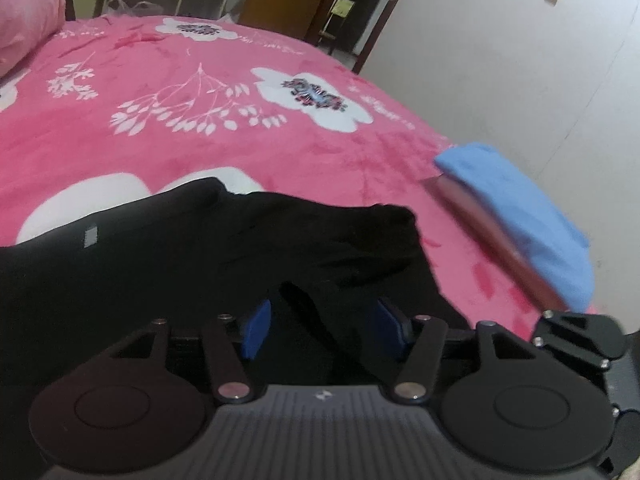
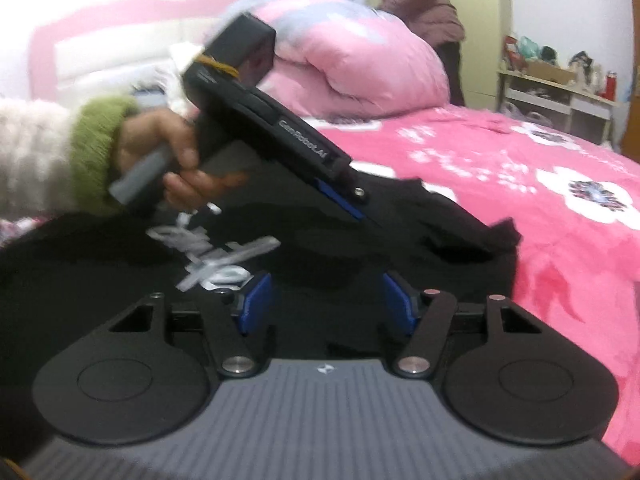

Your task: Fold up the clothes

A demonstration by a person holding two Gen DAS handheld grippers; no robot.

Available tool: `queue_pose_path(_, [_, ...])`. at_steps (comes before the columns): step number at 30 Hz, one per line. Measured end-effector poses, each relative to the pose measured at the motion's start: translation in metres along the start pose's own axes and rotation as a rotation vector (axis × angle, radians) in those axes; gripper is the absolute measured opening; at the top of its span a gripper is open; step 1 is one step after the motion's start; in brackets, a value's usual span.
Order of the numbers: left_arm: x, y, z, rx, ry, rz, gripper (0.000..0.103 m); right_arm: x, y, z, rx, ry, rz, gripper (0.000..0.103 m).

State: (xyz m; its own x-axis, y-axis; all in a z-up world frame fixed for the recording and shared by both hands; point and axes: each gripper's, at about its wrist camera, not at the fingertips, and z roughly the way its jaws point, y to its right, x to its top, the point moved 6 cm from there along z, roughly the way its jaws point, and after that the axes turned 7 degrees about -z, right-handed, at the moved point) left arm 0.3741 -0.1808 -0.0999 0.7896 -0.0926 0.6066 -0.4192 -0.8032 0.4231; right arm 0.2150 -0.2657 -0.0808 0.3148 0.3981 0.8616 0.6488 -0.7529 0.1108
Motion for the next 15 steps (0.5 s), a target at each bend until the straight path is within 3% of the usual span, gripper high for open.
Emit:
queue_pose_path(6, [-0.005, 0.008, 0.014, 0.061, -0.002, 0.082, 0.038, -0.009, -0.005, 0.008, -0.021, -0.071, -0.082, 0.049])
queue_pose_path(8, [-0.006, 0.010, 0.017, 0.084, 0.008, 0.107, 0.026, -0.014, -0.005, 0.013, -0.041, -0.107, -0.101, 0.037])
queue_pose_path(10, [-0.008, 0.012, 0.019, 0.097, 0.018, 0.125, 0.014, -0.018, -0.002, 0.019, -0.074, -0.143, -0.105, 0.013])
queue_pose_path(12, [-0.009, 0.014, 0.021, 0.106, 0.026, 0.142, 0.005, -0.019, 0.003, 0.019, -0.091, -0.140, -0.083, 0.006])
queue_pose_path(15, [-0.011, 0.020, 0.016, 0.121, 0.050, 0.168, 0.004, -0.018, 0.009, 0.017, -0.102, -0.117, -0.051, 0.005])
